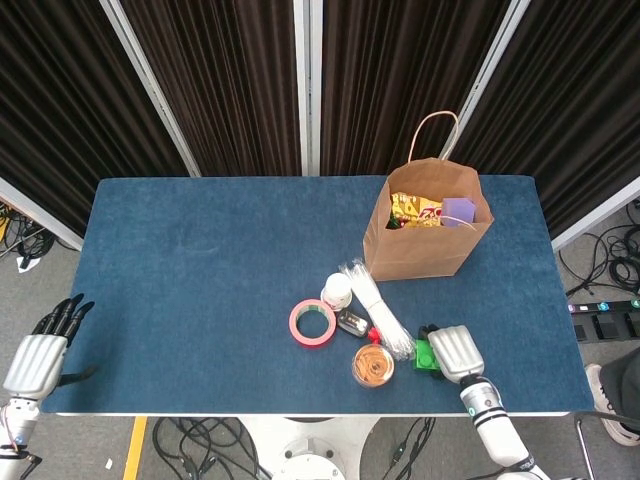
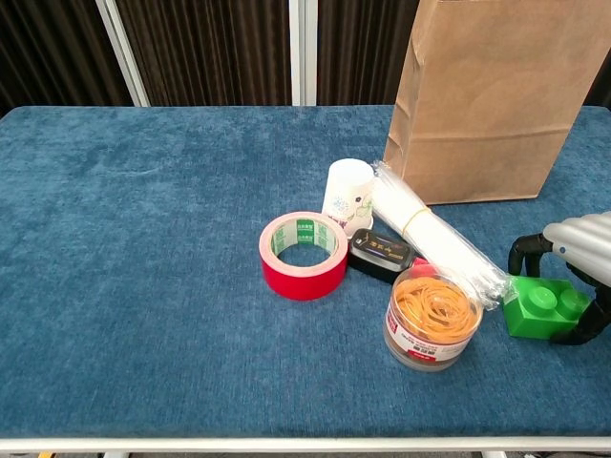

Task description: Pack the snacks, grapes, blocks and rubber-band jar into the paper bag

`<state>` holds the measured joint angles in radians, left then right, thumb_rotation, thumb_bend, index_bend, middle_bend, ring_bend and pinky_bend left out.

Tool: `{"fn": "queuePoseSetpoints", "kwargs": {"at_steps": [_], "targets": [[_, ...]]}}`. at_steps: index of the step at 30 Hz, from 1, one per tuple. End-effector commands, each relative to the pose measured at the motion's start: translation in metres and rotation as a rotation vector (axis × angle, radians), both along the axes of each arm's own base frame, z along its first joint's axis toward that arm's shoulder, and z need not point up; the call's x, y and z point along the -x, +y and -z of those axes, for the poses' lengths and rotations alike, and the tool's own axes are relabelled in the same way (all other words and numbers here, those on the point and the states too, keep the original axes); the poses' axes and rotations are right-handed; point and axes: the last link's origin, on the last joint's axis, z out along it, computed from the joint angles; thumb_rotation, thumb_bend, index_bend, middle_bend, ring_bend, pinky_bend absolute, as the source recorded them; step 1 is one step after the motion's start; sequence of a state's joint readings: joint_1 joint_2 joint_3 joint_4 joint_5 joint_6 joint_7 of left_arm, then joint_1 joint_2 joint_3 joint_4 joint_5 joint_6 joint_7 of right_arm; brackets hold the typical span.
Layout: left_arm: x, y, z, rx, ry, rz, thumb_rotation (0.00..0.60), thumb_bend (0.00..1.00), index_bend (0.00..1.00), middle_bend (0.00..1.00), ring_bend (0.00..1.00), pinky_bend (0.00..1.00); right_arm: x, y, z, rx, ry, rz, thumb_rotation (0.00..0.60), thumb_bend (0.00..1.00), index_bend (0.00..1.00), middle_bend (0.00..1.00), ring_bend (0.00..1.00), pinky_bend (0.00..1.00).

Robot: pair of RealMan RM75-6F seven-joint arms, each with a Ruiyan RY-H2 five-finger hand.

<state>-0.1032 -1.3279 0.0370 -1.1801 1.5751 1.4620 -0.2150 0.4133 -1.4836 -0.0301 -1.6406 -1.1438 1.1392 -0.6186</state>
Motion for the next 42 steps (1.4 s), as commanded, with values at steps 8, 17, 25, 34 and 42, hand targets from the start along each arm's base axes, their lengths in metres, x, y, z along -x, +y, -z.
{"fn": "queuePoseSetpoints", "kwargs": {"at_steps": [8,17,25,34,42], "targets": [[-0.001,0.001,0.001,0.001,-0.004,0.004,0.600,0.11,0.12,0.12,0.02,0.21,-0.009,-0.006,-0.022,0.068,-0.042,-0.033,0.600,0.00,0.51,0.49,0.87,0.89],[-0.006,0.003,0.003,0.006,-0.001,0.018,0.600,0.11,0.12,0.12,0.02,0.21,-0.080,-0.029,-0.077,0.206,-0.143,-0.200,0.600,0.00,0.52,0.49,0.87,0.89],[-0.008,0.005,0.000,-0.005,-0.004,0.016,0.600,0.11,0.12,0.12,0.02,0.21,-0.179,-0.075,-0.099,0.351,-0.259,-0.407,0.600,0.00,0.53,0.49,0.87,0.89],[-0.006,0.005,-0.008,-0.021,-0.001,0.012,0.600,0.11,0.12,0.12,0.02,0.21,-0.242,-0.140,-0.112,0.554,-0.325,-0.434,0.600,0.00,0.54,0.50,0.87,0.89],[-0.008,0.006,-0.010,-0.021,-0.002,0.020,0.600,0.11,0.12,0.12,0.02,0.21,-0.236,-0.166,-0.127,0.770,-0.102,-0.495,0.600,0.00,0.54,0.50,0.87,0.89]]}}
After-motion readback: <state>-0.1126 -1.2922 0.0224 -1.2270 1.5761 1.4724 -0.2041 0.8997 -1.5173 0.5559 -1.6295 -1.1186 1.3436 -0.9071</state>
